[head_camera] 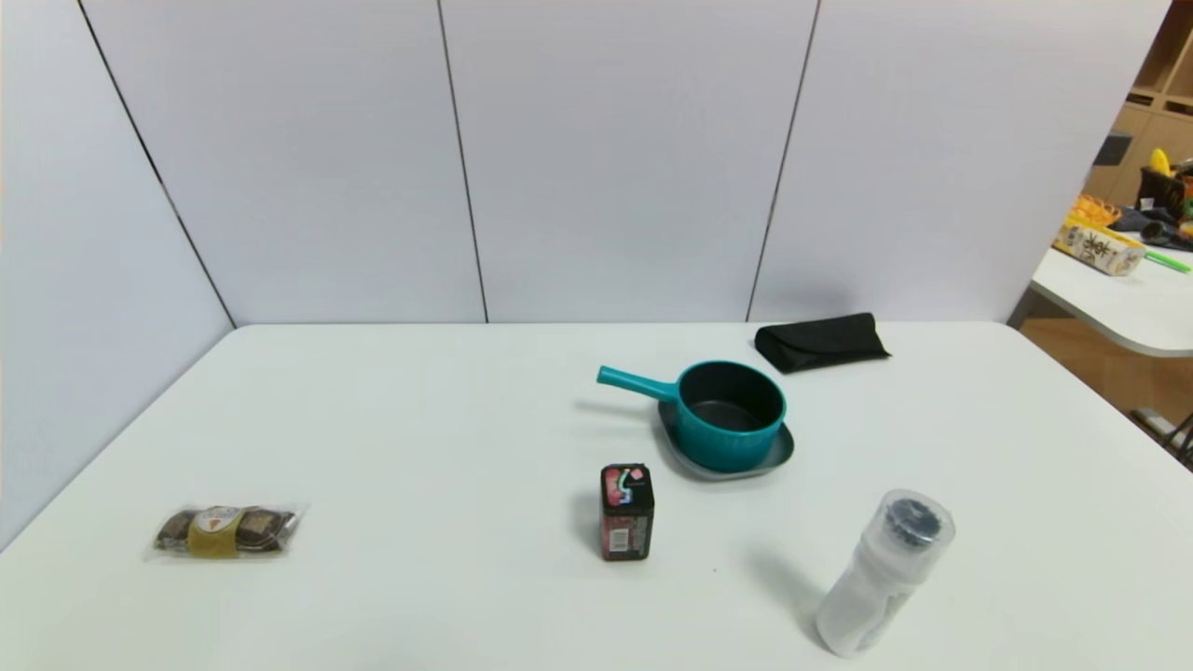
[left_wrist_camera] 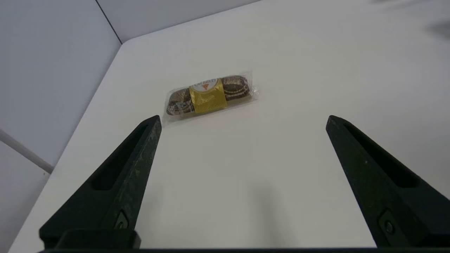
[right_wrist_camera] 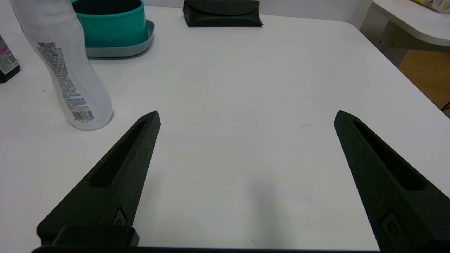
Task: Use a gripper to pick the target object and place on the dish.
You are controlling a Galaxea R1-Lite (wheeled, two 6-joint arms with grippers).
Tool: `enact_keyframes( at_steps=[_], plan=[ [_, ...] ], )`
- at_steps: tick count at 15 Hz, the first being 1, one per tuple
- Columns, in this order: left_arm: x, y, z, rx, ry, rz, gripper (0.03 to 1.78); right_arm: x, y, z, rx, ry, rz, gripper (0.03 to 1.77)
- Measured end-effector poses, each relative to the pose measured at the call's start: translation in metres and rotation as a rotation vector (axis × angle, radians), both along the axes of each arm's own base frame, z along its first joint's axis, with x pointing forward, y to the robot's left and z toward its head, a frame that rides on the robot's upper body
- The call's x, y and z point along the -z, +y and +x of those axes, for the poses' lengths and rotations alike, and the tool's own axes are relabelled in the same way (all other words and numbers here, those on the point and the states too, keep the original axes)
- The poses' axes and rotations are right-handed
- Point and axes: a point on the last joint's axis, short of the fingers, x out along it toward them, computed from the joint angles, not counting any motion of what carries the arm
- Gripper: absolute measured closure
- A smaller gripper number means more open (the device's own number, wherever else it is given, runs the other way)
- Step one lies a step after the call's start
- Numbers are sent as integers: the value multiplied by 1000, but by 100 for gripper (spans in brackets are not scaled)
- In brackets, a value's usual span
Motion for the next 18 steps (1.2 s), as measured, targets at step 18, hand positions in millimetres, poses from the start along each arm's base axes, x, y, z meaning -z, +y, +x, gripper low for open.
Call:
enact_keyframes(
  at_steps=[18],
  plan=[
    [12, 2, -6, -73, 3, -232, 12, 0, 0, 0, -2, 0, -5, 9]
  ],
)
